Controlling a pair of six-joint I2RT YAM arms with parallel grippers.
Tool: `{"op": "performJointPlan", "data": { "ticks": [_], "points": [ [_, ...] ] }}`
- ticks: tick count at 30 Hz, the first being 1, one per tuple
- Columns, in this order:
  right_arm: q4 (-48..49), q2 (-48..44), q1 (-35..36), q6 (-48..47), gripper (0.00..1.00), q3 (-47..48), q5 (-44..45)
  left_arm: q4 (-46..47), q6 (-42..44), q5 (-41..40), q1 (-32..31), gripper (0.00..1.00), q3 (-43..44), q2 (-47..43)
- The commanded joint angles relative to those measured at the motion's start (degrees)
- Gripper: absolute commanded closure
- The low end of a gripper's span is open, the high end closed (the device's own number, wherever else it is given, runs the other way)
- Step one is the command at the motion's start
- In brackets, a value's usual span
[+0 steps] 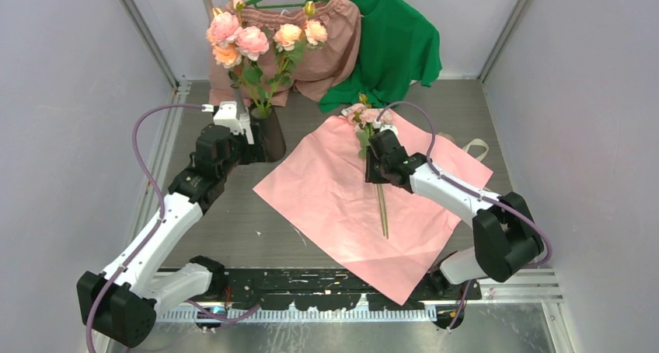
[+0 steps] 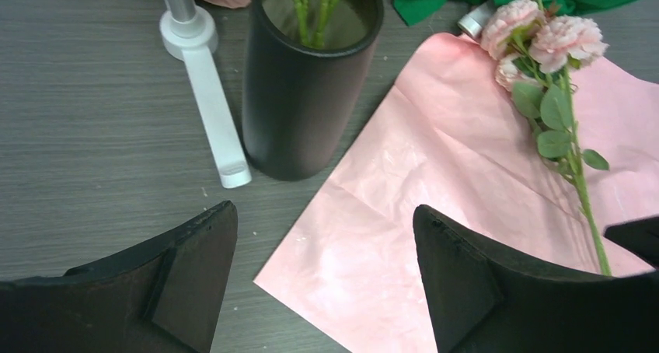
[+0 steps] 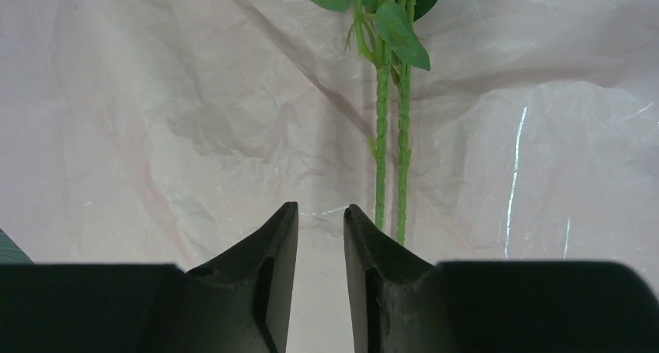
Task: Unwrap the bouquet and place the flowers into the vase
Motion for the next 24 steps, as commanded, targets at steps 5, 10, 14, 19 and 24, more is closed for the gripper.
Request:
{"op": "performJointPlan", "data": {
  "ticks": [5,10,14,19,24],
  "points": [
    [6.6,3.6,-1.8,1.8,0.67,-3.3,-0.7,-3.5,-4.6,9.3,0.1,0.16,0.6,-4.2],
    [7.2,5.0,-2.0,1.7,0.67,-3.7,-0.3,-3.6,-4.8,9.9,0.1,0.16,-0.3,-5.2],
    [7.3,5.6,-2.1,1.5,0.67,-3.6,-0.6,-3.5,-5.2,10.0,0.1,0.16,-0.7,-4.8],
    [8.2,7.6,-2.1,1.7,0.67,-4.1,-0.7,-3.5,-5.4,10.5,0.1,0.16,-0.4,-5.1],
    [8.4,9.3,-2.2,1.9,0.67,-4.1,-1.5,-3.5,-5.5,10.5,0.2,0.16,-0.3,-5.4]
  ]
}}
